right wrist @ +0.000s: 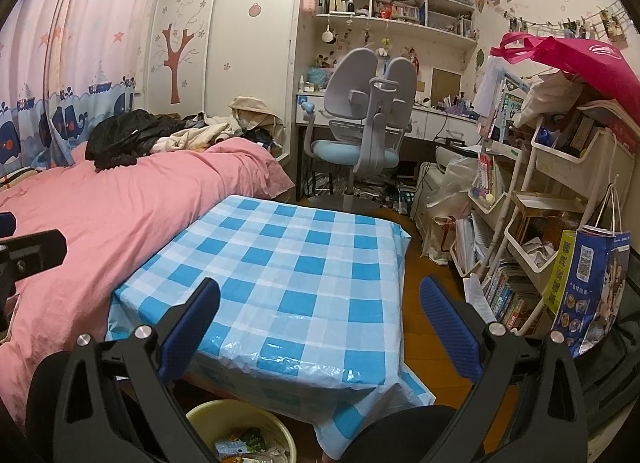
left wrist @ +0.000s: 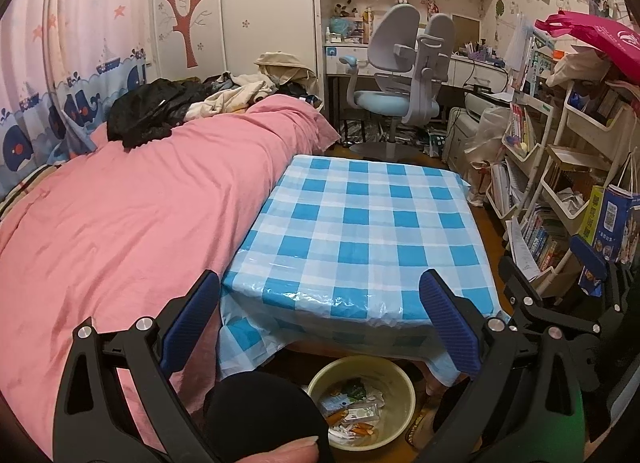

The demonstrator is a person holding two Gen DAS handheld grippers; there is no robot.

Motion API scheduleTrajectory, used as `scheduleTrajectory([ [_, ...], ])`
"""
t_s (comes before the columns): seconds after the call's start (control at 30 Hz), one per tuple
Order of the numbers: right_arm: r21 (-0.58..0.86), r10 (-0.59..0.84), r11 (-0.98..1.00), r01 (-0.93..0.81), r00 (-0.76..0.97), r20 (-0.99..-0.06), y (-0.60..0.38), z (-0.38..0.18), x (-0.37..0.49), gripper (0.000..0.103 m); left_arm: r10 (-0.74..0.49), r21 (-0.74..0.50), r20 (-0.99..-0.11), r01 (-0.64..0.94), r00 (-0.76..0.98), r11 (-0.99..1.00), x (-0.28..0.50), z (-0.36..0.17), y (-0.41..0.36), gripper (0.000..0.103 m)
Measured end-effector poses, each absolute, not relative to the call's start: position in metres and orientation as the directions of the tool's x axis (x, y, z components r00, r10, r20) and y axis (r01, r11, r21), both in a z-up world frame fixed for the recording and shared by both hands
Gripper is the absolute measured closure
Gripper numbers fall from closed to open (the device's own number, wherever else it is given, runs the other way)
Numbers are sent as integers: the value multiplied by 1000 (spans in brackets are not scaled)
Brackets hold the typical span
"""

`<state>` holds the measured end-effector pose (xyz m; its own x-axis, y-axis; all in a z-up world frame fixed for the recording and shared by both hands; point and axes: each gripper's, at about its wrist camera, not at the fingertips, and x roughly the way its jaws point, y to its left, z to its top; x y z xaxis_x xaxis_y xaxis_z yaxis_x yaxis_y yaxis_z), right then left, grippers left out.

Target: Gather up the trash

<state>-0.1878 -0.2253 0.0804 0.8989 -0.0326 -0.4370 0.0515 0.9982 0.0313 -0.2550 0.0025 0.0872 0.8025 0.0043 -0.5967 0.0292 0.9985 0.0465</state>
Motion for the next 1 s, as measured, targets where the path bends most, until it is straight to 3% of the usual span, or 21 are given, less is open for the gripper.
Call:
scheduleTrajectory([
  [1.0, 38, -23, 998, 45, 893, -449, -222, 77, -187, 7, 28, 50, -608, 3, 793, 999, -254, 79, 5, 7],
])
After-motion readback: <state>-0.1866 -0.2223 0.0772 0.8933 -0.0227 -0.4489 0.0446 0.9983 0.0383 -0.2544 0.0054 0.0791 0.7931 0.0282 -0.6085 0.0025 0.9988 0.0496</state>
